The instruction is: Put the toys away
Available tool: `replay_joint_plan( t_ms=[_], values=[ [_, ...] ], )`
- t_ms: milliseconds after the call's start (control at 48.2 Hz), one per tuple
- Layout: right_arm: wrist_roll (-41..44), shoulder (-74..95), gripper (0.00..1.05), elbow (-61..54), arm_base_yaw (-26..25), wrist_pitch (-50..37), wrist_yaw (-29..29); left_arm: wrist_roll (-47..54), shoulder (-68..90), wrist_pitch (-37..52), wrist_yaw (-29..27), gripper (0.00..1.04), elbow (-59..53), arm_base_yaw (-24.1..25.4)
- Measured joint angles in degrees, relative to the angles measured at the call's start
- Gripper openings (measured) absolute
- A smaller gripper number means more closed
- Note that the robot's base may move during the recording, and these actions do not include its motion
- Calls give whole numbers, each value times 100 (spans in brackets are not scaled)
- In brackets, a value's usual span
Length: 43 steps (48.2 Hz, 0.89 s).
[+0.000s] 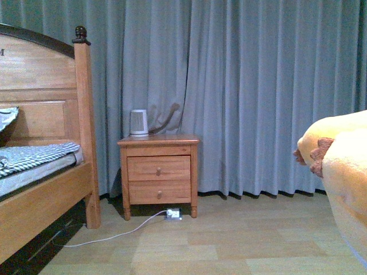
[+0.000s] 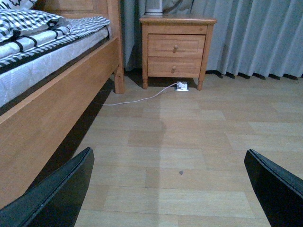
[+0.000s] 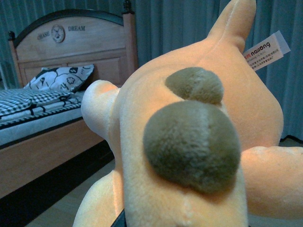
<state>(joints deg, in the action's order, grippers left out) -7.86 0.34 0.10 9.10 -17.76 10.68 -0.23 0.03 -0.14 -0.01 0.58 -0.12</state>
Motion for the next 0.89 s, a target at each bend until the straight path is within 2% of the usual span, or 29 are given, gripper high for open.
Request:
replay_joint_plan(
  t_ms=[893],
  values=[
    [0,0,8,0,2,4,-2,0,2,0,0,99,0,-2]
  ],
)
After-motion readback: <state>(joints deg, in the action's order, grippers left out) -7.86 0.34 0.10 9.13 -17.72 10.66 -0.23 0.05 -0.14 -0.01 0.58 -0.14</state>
